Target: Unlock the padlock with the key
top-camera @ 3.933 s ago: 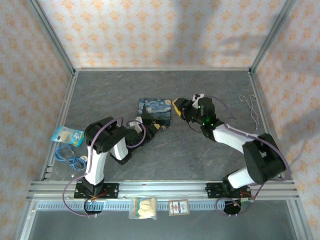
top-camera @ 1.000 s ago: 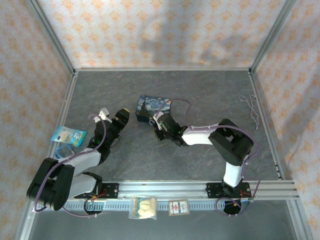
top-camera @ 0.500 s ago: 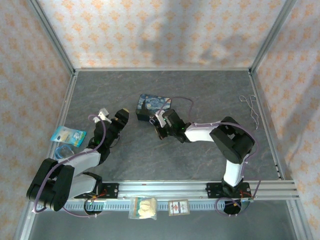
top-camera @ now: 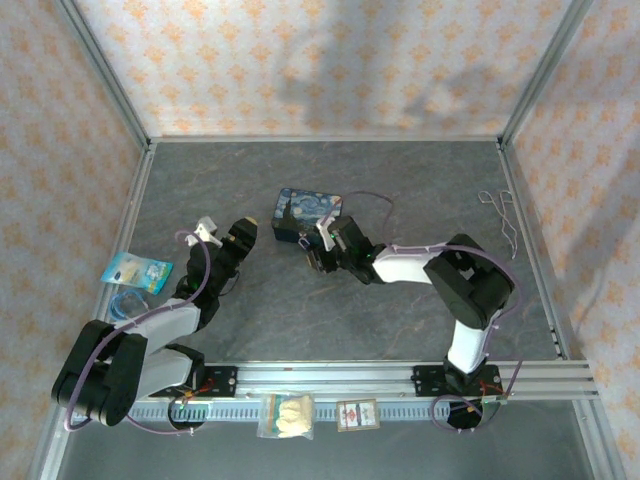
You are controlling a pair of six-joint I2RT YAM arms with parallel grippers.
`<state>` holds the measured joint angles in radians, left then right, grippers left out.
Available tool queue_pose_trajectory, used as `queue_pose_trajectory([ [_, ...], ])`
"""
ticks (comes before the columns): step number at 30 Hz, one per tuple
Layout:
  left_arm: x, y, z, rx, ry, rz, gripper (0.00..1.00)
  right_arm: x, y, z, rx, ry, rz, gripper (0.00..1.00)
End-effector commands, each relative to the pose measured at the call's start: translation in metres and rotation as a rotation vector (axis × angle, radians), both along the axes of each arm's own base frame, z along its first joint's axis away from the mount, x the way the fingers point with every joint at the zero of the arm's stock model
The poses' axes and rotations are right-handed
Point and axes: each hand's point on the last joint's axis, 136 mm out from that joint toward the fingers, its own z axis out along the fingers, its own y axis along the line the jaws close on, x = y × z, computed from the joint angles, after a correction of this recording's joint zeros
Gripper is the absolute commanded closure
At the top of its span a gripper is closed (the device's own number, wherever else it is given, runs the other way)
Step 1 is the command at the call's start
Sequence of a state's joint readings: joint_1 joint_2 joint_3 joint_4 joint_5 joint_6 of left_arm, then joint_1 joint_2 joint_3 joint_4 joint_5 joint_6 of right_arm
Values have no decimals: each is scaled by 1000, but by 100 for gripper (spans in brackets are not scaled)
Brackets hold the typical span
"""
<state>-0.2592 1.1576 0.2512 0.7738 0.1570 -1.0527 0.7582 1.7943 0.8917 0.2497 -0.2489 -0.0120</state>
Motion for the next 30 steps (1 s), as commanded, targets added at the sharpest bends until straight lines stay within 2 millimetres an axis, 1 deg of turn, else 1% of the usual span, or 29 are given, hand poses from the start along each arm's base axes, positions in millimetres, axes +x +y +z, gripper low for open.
queue_pose_trajectory([
  [1,0,0,4,-7,-14,-7,31,9,-5,16,-18,-87,-83,53],
  [5,2,-3,7,-9,-19,-19,31,5,6,13,-7,-97,-58,53],
  [8,3,-2,6,-3,-14,-16,31,5,10,9,-9,-100,-63,52],
  [14,7,-6,5,-8,-12,-30,31,12,13,-3,-37,-109,-86,50],
  [18,8,-6,4,-7,-10,-34,31,19,9,-10,-77,-134,-122,49],
  [19,8,-6,4,-7,-11,-31,31,20,8,-11,-82,-142,-127,49],
  [20,8,-6,4,-8,-10,-32,31,21,7,-11,-84,-148,-133,45],
  [24,6,-6,1,-13,-6,-31,31,24,10,-14,-86,-162,-128,44],
  [27,5,-6,0,-15,-7,-32,31,27,12,-20,-102,-166,-127,46],
  [30,4,-5,-1,-14,-5,-31,31,28,12,-22,-121,-174,-116,54],
])
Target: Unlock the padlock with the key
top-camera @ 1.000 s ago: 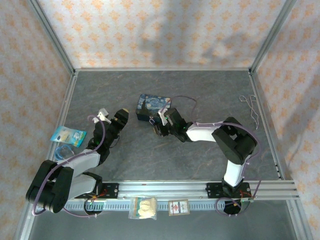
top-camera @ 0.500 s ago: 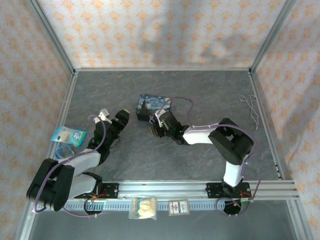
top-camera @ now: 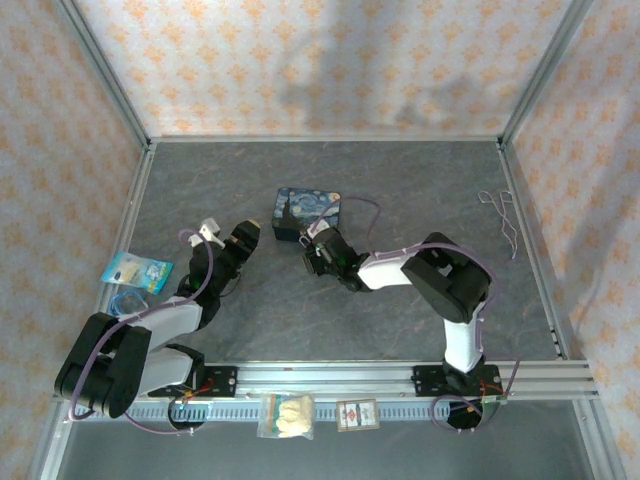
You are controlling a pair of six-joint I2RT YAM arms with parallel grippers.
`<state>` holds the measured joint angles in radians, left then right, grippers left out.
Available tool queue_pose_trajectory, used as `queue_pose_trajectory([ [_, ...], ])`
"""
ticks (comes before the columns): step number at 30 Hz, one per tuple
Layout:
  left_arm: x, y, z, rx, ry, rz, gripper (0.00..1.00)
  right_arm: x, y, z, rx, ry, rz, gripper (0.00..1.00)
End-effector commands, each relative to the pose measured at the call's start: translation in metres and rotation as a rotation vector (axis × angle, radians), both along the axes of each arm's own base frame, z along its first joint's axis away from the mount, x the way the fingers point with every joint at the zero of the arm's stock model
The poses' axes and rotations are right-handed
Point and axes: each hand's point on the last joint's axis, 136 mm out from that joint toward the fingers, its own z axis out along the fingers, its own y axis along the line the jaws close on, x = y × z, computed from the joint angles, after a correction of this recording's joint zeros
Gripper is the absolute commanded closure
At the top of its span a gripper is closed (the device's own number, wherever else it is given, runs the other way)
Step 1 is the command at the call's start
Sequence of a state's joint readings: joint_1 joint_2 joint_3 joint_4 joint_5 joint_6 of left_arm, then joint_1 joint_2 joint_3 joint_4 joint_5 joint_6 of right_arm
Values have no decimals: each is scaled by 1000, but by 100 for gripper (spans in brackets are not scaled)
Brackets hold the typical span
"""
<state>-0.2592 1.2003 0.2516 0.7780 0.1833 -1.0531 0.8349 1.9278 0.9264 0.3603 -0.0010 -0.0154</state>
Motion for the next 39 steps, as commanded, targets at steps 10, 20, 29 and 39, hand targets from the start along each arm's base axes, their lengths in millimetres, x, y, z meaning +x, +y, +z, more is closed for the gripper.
queue_pose_trajectory([
  [10,2,6,11,-9,-47,11,31,-5,17,9,15,25,153,81],
  [20,45,-4,29,54,-115,-37,31,0,20,10,81,126,235,100],
  [29,63,-29,36,-23,-178,-157,38,10,26,4,47,160,318,100],
  [39,37,-26,20,-45,-138,-164,41,26,40,0,77,200,316,100],
])
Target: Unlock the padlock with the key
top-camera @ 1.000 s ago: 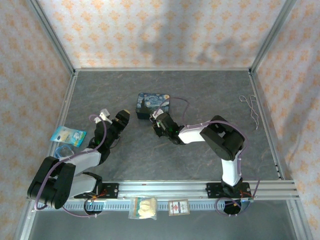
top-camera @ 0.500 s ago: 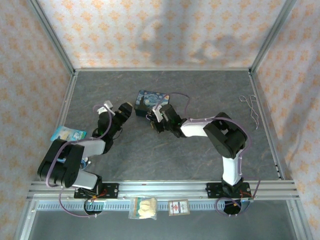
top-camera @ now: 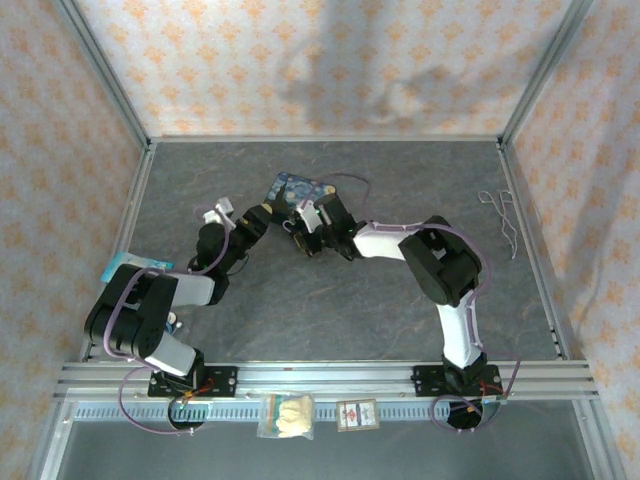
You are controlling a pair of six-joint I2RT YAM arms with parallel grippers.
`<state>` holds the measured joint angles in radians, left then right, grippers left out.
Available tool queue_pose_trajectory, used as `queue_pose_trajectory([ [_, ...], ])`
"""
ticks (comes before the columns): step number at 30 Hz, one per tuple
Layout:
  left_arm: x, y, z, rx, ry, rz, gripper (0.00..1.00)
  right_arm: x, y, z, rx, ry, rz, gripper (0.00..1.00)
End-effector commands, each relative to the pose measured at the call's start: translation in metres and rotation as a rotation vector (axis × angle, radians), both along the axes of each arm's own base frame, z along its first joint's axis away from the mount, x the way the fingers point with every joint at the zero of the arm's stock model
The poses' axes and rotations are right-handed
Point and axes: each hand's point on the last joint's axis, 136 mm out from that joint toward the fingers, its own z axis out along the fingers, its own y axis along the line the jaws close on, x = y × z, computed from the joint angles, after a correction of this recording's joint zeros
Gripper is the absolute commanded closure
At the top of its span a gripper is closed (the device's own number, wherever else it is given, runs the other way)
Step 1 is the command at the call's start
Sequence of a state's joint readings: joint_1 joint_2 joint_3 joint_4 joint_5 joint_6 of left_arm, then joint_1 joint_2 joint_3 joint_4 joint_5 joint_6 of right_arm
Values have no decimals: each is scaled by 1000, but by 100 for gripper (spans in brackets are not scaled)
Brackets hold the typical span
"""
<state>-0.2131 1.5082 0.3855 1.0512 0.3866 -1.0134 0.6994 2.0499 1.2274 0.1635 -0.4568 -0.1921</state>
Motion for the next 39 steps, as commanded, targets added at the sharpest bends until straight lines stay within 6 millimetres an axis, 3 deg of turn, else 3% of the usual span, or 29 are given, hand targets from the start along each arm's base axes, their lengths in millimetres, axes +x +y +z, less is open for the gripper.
queue_pose_trajectory([
  [1,-9,4,6,-20,-27,0,41,-4,-3,-21,-54,67,-1,100],
  [5,-15,7,-14,-42,38,21,46,-1,-2,-20,-58,68,-2,100],
  [9,-13,0,-11,-142,-1,12,61,-4,0,-19,-34,89,8,100],
  [16,8,-22,-15,-219,-33,-15,63,-7,5,-18,-10,111,23,100],
  [18,13,-26,-24,-223,-15,-12,64,-7,5,-18,-9,113,25,100],
  [24,25,-31,-38,-198,16,0,64,-7,6,-17,-5,111,35,100],
  [25,26,-31,-52,-180,51,4,64,-7,7,-17,-5,110,36,100],
  [34,30,-28,-88,-53,186,54,65,-7,11,-9,21,108,47,100],
  [39,33,-30,-91,-51,200,53,65,-7,12,-10,28,113,50,100],
])
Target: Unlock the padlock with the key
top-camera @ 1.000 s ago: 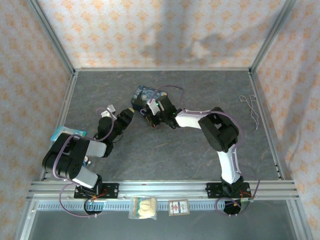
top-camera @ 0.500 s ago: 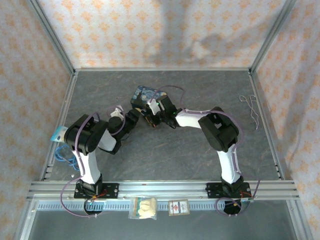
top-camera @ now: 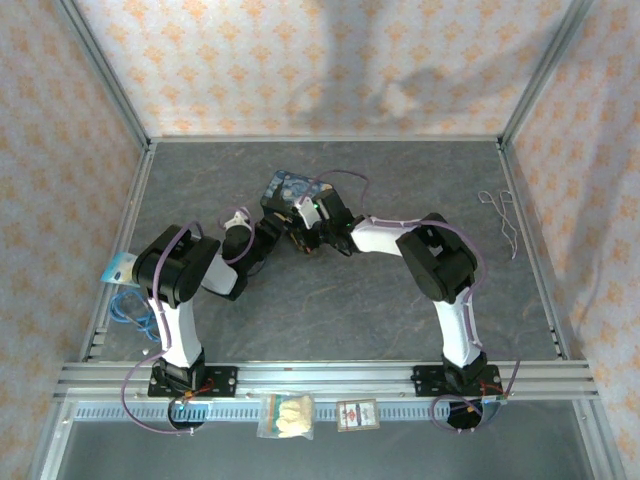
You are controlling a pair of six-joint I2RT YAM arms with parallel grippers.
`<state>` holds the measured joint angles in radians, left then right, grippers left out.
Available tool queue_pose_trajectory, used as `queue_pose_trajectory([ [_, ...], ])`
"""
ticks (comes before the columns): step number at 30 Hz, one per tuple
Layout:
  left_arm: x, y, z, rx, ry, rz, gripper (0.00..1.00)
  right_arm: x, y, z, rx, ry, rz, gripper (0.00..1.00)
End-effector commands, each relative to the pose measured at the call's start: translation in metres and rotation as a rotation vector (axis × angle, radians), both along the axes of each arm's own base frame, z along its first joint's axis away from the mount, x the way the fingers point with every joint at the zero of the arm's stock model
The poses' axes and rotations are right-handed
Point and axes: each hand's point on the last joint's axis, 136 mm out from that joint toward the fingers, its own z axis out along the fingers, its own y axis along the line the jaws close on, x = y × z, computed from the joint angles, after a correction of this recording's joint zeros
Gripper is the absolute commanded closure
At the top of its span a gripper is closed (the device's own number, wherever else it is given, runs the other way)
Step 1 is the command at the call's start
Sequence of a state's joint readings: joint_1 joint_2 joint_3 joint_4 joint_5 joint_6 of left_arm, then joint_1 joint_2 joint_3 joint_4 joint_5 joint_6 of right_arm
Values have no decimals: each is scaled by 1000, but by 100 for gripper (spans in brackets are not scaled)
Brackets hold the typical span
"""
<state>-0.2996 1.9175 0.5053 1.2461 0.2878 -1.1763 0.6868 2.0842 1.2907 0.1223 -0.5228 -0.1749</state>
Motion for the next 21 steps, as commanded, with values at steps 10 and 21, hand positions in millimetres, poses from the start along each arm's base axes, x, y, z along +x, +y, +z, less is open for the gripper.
queue_pose_trajectory([
  [10,-3,6,-7,117,52,19,61,-11,2,-12,-13,60,24,100],
  [21,-11,12,-5,139,47,27,56,-9,3,-14,-26,50,44,100],
])
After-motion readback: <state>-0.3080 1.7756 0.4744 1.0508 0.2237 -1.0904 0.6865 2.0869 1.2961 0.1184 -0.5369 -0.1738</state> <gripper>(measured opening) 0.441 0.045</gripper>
